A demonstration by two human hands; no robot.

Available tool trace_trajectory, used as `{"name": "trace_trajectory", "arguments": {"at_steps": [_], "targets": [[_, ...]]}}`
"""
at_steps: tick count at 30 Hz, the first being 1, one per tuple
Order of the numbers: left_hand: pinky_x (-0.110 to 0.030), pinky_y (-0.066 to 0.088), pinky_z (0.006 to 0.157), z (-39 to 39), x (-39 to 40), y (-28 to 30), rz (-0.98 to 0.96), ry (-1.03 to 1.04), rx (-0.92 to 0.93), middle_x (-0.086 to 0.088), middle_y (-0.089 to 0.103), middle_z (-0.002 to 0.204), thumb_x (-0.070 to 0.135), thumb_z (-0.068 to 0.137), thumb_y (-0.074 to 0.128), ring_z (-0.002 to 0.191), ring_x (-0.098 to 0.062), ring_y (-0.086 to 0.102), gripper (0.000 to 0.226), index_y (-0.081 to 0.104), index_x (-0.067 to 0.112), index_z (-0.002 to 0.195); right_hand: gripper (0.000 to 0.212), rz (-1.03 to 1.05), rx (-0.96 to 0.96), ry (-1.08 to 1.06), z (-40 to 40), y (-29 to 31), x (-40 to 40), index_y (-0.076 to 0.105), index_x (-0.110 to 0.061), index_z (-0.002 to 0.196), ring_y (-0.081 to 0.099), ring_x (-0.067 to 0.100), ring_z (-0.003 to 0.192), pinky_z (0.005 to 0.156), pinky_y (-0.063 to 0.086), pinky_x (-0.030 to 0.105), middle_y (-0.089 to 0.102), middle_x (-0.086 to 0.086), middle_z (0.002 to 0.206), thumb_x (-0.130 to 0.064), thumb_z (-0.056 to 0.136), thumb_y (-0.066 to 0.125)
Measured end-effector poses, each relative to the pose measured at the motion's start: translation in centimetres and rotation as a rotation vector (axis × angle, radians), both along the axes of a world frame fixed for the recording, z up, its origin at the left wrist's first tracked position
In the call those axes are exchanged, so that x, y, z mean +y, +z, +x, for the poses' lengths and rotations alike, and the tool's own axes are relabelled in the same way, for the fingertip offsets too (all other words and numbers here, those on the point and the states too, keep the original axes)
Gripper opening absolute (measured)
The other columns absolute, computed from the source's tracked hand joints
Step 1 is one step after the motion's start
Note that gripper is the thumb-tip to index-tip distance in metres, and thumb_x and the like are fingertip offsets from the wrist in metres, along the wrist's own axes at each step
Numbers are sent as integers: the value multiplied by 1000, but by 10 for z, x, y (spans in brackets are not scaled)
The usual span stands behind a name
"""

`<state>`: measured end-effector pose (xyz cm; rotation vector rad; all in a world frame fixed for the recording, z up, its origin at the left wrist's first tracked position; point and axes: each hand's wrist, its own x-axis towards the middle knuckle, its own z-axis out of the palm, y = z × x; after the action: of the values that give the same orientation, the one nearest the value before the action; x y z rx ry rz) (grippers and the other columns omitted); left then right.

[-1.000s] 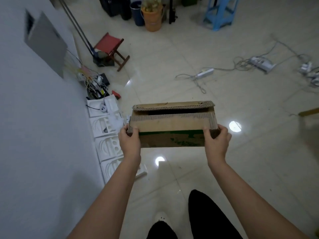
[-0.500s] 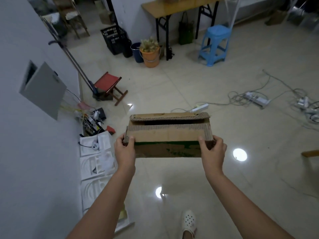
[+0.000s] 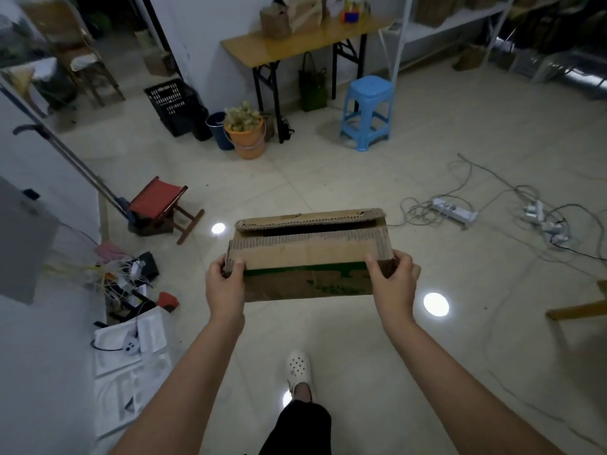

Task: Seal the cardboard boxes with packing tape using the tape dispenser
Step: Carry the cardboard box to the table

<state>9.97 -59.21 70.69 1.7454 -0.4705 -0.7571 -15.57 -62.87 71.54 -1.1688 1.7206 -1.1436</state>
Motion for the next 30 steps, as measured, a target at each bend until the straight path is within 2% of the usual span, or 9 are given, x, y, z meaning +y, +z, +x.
{"name": "trace_trajectory", "arguments": {"at_steps": [3,7,11,16,24,30], "targets": [[-35,47,92,9,-59,1,-17,-15,2,0,56,126,30,98,57,115,-18,53,37,52,19,134,52,-6,0,-11,10,-1,-51,44,-12,130,48,14,106,87,49,27,36,3,123,-37,90,65],[-41,47,101,32,-144,2,-5,-47,-9,-1,55,128,31,99,56,116,-19,52,39,51,19,136,51,-5,18,-53,35,-1,-130,45,-12,128,49,15,104,83,47,24,35,3,121,-38,90,65],[-42,48,100,60,-235,13,4,-87,-20,-1,54,127,29,99,56,116,-20,52,38,51,19,135,53,2,16,-87,64,8,-214,44,-11,130,48,16,104,87,48,27,35,3,121,-39,90,64],[-41,48,100,79,-336,18,-16,-141,-20,-2,56,126,28,99,55,116,-21,54,35,52,18,133,55,-9,15,-156,84,15,-301,44,-10,132,46,15,102,87,43,24,32,0,118,-38,90,65],[-40,48,101,64,-484,9,-3,-196,-21,-3,55,130,30,99,56,116,-21,54,35,53,19,132,56,1,22,-218,66,8,-438,44,-10,133,46,16,105,85,43,24,34,3,122,-38,89,66],[-40,49,99,37,-622,14,-42,-187,-42,2,57,124,31,98,58,114,-19,55,35,53,21,132,54,-25,35,-225,38,6,-573,46,-11,129,47,15,102,81,43,27,38,6,122,-39,88,67]]}}
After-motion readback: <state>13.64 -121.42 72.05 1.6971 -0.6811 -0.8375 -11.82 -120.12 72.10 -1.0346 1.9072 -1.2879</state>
